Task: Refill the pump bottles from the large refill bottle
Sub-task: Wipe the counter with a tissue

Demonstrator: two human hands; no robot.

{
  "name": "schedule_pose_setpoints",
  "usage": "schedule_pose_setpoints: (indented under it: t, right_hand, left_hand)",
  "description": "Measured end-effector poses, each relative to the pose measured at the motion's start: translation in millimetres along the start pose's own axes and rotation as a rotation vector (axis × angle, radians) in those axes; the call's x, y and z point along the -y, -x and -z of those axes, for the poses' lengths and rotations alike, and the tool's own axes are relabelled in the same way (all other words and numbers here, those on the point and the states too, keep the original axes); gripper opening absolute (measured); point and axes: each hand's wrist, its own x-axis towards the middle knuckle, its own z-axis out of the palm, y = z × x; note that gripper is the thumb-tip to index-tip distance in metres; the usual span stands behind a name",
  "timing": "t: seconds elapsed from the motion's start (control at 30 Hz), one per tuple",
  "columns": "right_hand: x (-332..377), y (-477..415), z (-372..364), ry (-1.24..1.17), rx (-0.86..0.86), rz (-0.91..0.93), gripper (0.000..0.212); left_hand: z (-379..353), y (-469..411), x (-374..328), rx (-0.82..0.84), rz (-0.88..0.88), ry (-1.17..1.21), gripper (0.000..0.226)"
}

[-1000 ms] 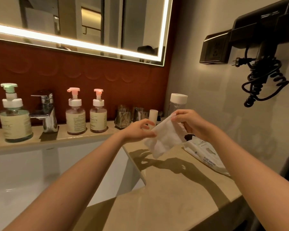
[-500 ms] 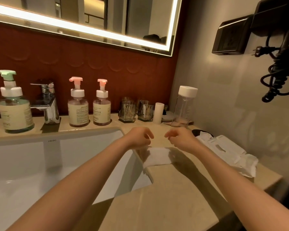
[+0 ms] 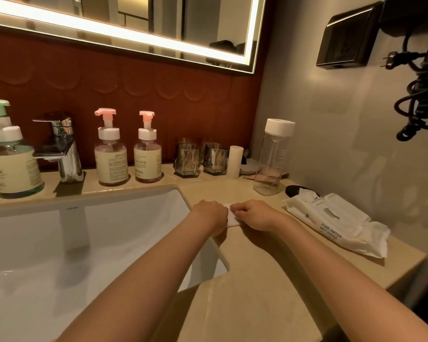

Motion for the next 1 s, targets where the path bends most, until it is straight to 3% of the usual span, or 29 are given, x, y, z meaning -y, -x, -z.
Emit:
schedule_pose_setpoints:
  t: [0.17, 0.47, 0.73, 1.0]
  right_hand:
    - [13, -28, -10, 0.183, -0.015, 0.018, 0.037]
    - [27, -69, -2, 0.154, 0.039, 0.024, 0.041]
    - [35, -106, -3, 0.143, 0.045, 0.008, 0.041]
    - [33, -99, -5, 0.14, 0.029, 0.02, 0.043]
  left_hand:
    - [-1, -16, 14, 0.048, 0.039, 0.005, 0.043]
    - [-7, -45, 40, 0.066, 0.114, 0.083, 0.048]
    - [-7, -75, 56, 0.096, 0.183, 0.015, 0.05]
    - [-7, -71, 58, 0.108, 0.151, 0.061, 0.05]
